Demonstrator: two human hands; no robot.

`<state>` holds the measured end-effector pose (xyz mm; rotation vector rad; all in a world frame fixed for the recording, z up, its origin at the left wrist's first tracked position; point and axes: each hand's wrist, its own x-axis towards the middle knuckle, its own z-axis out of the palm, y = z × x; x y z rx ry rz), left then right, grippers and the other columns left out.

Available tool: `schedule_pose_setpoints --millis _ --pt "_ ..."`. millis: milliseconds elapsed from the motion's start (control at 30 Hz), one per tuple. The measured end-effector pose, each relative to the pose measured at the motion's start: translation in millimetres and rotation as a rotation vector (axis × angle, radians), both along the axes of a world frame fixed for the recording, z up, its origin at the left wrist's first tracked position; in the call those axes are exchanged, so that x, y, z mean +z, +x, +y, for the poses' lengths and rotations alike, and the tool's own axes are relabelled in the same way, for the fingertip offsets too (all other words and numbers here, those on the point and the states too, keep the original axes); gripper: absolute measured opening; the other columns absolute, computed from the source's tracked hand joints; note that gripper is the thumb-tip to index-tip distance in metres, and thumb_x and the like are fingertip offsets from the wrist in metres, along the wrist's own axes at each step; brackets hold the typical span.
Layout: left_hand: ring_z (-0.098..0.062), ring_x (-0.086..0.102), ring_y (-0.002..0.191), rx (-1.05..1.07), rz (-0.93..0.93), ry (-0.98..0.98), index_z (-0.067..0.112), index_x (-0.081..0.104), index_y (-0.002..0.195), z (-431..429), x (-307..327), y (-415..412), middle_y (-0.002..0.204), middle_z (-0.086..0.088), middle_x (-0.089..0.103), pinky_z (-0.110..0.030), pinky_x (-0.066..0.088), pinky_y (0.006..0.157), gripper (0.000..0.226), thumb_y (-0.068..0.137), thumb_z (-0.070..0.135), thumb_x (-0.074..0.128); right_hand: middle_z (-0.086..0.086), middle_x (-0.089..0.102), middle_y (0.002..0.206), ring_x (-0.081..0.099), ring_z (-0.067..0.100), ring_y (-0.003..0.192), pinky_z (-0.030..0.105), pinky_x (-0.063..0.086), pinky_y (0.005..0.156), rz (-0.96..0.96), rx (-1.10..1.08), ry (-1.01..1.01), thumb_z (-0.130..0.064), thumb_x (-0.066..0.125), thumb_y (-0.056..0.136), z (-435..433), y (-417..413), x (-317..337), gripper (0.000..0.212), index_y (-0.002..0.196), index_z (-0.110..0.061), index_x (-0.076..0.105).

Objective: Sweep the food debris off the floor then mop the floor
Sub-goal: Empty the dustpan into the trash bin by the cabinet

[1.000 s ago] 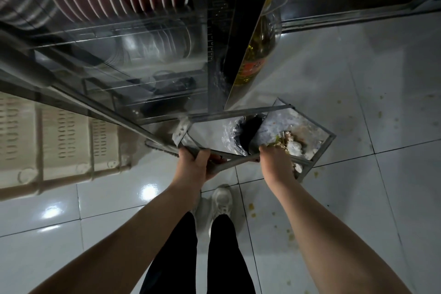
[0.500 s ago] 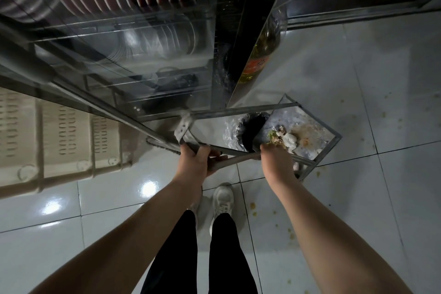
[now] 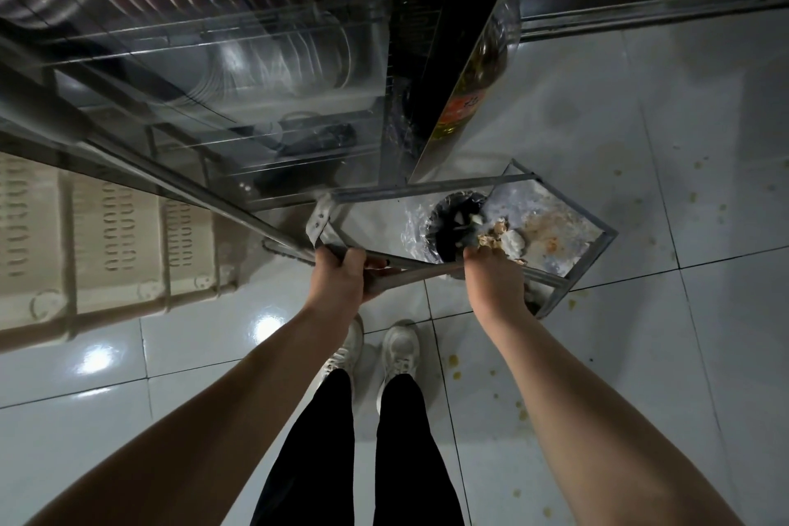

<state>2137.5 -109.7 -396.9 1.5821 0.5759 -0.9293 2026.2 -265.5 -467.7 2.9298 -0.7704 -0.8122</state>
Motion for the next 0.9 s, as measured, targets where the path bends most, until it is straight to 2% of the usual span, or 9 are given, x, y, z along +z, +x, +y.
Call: schedule_pose_setpoints --millis 100,167,233,333,400,500,600,733,900 --pt "-0.016 0.068 0.058 -0.001 -0.033 0.003 0.002 0.045 0.11 -1 1 2 0.078 -0.009 0.068 -0.026 0.057 0.051 0.02 0.091 0.007 0.043 0.01 0.067 0.088 0.065 0.026 0.082 0.031 0.051 0.062 -0.036 -0.007 -0.03 0.002 0.054 0.08 1 3 10 0.022 0.097 -0.006 0.064" --pt "-0.018 0.067 0.063 0.006 -0.042 0.032 0.005 0.045 0.106 2 1 3 0.092 -0.016 0.067 -0.026 0.058 0.051 0.015 0.091 0.01 0.044 0.009 0.064 0.06 0.064 0.025 0.054 0.026 0.049 0.044 -0.062 0.034 -0.054 0.004 0.074 0.055 4 6 15 0.019 0.07 -0.006 0.068" --pt "-0.02 0.066 0.067 0.0 -0.022 0.064 0.001 0.045 0.114 4 -2 7 0.1 -0.02 0.065 -0.027 0.058 0.052 0.023 0.093 0.011 0.043 0.006 0.058 0.047 0.059 0.023 0.041 0.022 0.045 0.037 -0.122 0.071 -0.053 0.003 0.079 0.039 6 11 18 0.025 0.056 -0.008 0.064" --pt "-0.022 0.066 0.068 -0.023 0.006 0.096 -0.002 0.047 0.116 3 -5 10 0.1 -0.021 0.066 -0.03 0.058 0.056 0.026 0.094 0.011 0.041 0.007 0.065 0.062 0.065 0.024 0.058 0.025 0.049 0.049 -0.042 0.083 -0.049 -0.002 0.073 0.058 6 15 17 0.017 0.072 -0.009 0.068" --pt "-0.019 0.066 0.062 -0.018 -0.015 0.09 -0.001 0.052 0.101 1 -3 16 0.083 -0.014 0.069 -0.029 0.057 0.054 0.018 0.094 0.01 0.04 0.008 0.068 0.081 0.066 0.026 0.077 0.03 0.051 0.063 -0.004 0.033 -0.032 -0.001 0.058 0.076 4 19 15 0.017 0.09 -0.009 0.066" --pt "-0.012 0.063 0.047 0.011 -0.044 0.067 0.006 0.055 0.076 3 -2 20 0.053 -0.001 0.066 -0.026 0.055 0.047 0.022 0.092 0.007 0.04 0.003 0.064 0.059 0.063 0.02 0.055 0.024 0.047 0.047 -0.052 0.058 -0.071 -0.002 0.072 0.06 7 24 21 0.015 0.07 -0.012 0.068" --pt "-0.011 0.062 0.048 0.016 -0.022 0.074 0.012 0.053 0.074 6 -1 17 0.06 -0.003 0.064 -0.026 0.056 0.046 0.023 0.093 0.008 0.041 0.006 0.065 0.07 0.065 0.024 0.066 0.027 0.049 0.054 -0.033 0.082 -0.029 0.003 0.06 0.074 7 22 15 0.014 0.081 -0.008 0.066" --pt "-0.008 0.062 0.048 0.01 -0.01 0.08 0.009 0.052 0.077 6 -3 18 0.063 -0.003 0.065 -0.023 0.054 0.044 0.021 0.093 0.007 0.038 0.004 0.058 0.048 0.058 0.021 0.042 0.022 0.045 0.04 -0.117 0.076 -0.081 0.003 0.079 0.047 12 27 19 0.021 0.055 -0.009 0.064" --pt "-0.005 0.06 0.038 0.05 -0.049 0.064 0.006 0.047 0.075 10 -6 23 0.042 0.005 0.061 -0.023 0.053 0.041 0.02 0.093 0.008 0.04 0.009 0.065 0.08 0.064 0.027 0.072 0.031 0.049 0.054 -0.081 0.043 -0.037 0.001 0.057 0.078 11 28 11 0.013 0.086 -0.007 0.064"
